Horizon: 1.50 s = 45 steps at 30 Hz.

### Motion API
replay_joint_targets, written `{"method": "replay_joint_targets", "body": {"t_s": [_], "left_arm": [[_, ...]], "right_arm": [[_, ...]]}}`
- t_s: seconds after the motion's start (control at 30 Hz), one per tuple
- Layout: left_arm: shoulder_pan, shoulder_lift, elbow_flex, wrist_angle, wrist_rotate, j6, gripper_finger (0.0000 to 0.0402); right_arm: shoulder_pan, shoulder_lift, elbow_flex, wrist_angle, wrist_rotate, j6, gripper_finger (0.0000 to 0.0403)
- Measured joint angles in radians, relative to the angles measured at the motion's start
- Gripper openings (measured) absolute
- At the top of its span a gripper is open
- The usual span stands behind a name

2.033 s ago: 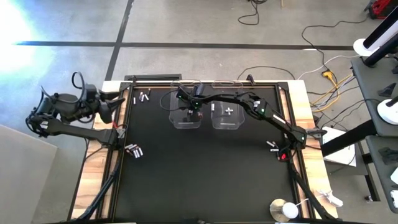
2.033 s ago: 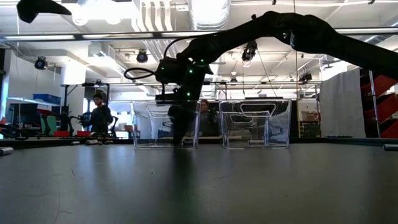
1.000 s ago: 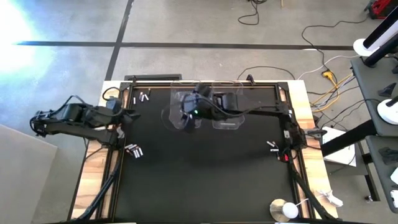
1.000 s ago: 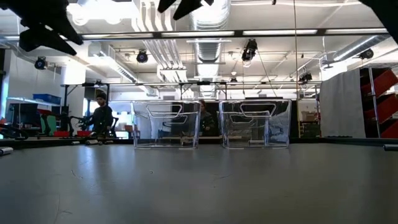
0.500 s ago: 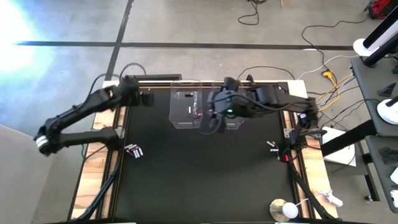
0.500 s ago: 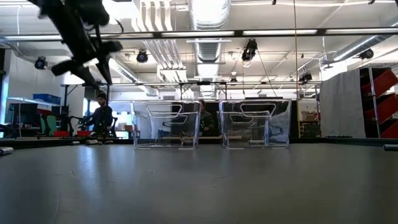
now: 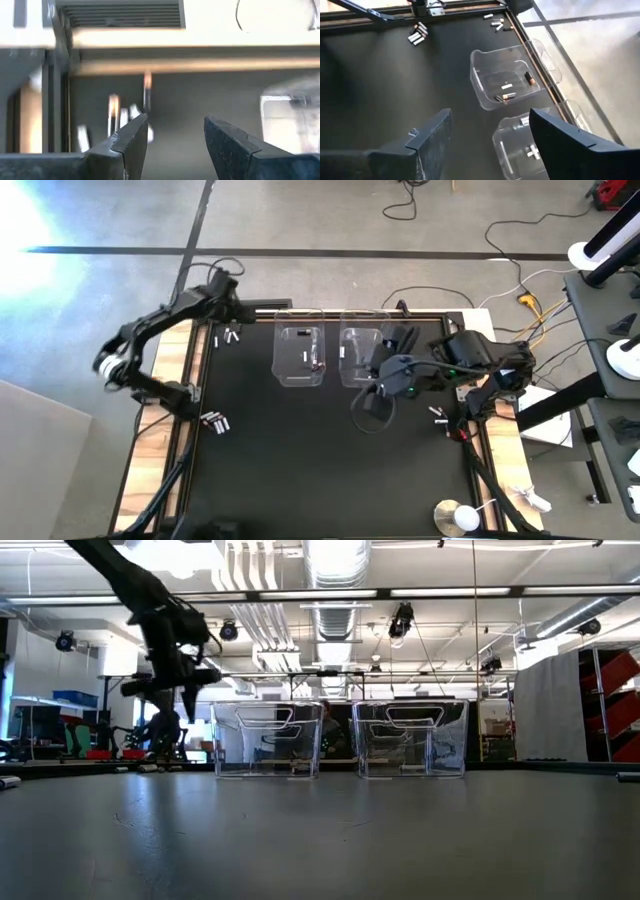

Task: Sort batteries
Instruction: Put the black battery into the left transparent bin

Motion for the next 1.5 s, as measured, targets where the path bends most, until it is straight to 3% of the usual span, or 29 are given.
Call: {"method": "replay_joint_targets", "body": {"t_s": [0.3, 0.43, 0.7, 0.97, 1.5], "left_arm": [[0.048, 0.334, 0.216, -0.120, 0.014, 0.155, 0.0174], [0.088, 0.425, 0.283, -0.186, 0.018, 0.201, 0.0174], [0.126, 0.489, 0.292, -0.184, 0.033, 0.218, 0.0174], [0.128, 0.516, 0.279, -0.155, 0.056, 0.205, 0.0170], [0.118, 0.526, 0.217, -0.077, 0.039, 0.192, 0.0065]], "right_arm": [[-0.010, 0.000, 0.000, -0.003, 0.001, 0.028, 0.0233], [-0.017, 0.000, 0.000, -0.003, 0.004, 0.050, 0.0227], [-0.017, 0.004, 0.000, -0.003, 0.007, 0.110, 0.0226], [-0.017, 0.004, 0.000, -0.003, 0.087, 0.118, 0.0226], [-0.053, 0.004, 0.000, -0.003, 0.168, 0.100, 0.0220]]}}
